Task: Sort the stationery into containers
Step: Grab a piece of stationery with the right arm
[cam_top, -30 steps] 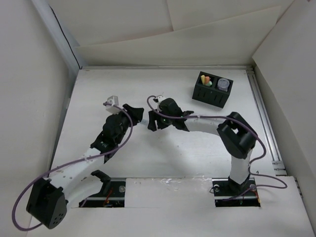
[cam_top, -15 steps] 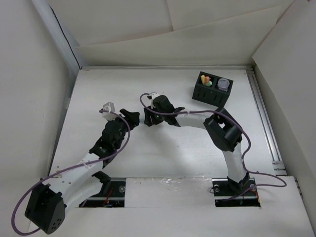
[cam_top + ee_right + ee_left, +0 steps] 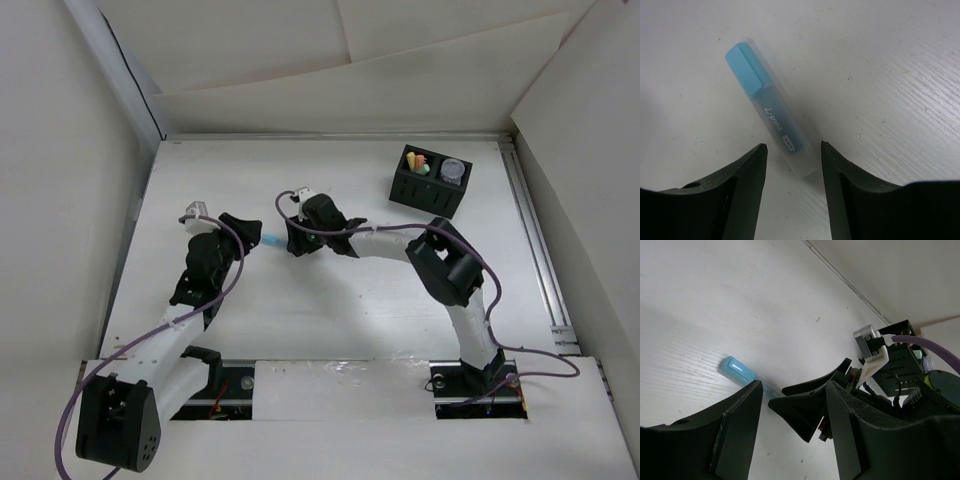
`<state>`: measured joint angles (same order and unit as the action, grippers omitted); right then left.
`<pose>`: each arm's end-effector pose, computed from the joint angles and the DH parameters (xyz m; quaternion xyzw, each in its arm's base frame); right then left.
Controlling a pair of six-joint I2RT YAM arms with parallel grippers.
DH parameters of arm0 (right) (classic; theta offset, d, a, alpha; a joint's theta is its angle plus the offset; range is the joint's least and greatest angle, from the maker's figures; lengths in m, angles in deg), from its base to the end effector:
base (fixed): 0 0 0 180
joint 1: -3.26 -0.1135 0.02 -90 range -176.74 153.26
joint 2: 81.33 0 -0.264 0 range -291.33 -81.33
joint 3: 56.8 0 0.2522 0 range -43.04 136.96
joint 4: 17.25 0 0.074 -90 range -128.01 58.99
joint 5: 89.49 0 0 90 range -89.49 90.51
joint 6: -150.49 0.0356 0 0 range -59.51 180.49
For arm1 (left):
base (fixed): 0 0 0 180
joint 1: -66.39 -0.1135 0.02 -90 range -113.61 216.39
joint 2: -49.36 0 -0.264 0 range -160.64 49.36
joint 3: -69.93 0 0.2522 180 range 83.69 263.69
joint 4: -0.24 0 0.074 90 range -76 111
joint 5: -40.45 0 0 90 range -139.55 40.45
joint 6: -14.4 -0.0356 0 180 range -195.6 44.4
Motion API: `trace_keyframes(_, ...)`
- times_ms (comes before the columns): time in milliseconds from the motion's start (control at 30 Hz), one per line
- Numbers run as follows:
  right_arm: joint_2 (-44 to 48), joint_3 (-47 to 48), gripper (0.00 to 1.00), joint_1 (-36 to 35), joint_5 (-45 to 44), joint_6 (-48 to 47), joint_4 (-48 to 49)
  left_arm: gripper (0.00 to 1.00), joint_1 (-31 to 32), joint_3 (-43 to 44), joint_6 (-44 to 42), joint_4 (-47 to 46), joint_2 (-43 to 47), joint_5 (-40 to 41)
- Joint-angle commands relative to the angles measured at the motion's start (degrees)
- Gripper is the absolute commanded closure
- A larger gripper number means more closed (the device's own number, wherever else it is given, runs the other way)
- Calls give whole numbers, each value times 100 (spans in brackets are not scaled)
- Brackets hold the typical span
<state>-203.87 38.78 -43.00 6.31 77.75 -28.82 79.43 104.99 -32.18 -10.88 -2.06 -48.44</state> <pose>0.3240 0.3438 0.1536 -0.2465 0.8655 0.2670 0.3447 0.2013 -0.0459 0.2388 -0.1998 0.7111 -0.3125 0.5972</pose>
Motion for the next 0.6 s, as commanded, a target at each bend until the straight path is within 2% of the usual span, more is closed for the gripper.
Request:
trace_keyframes(0,-218,88,47,-190,-140,-91,-114,50,-12,-56,17,-70,123,-120)
trace_keyframes(100,-218,27,39,-261,-448,-144,-114,47,-12,84,-35,71,18,-66)
trace_keyframes(200,-165,-96,38,-313,-764,-205,-114,44,-12,207,-88,202,-289,-66)
trace_keyframes(433,-112,-483,63,-428,-1125,119,334,47,-12,261,26,203,-422,-58)
trace_keyframes(467,-112,-535,72,-428,-1125,120,404,47,-12,208,87,203,-335,3)
trace_keyframes(567,-112,-597,77,-428,-1178,172,466,46,-12,146,141,98,-263,4)
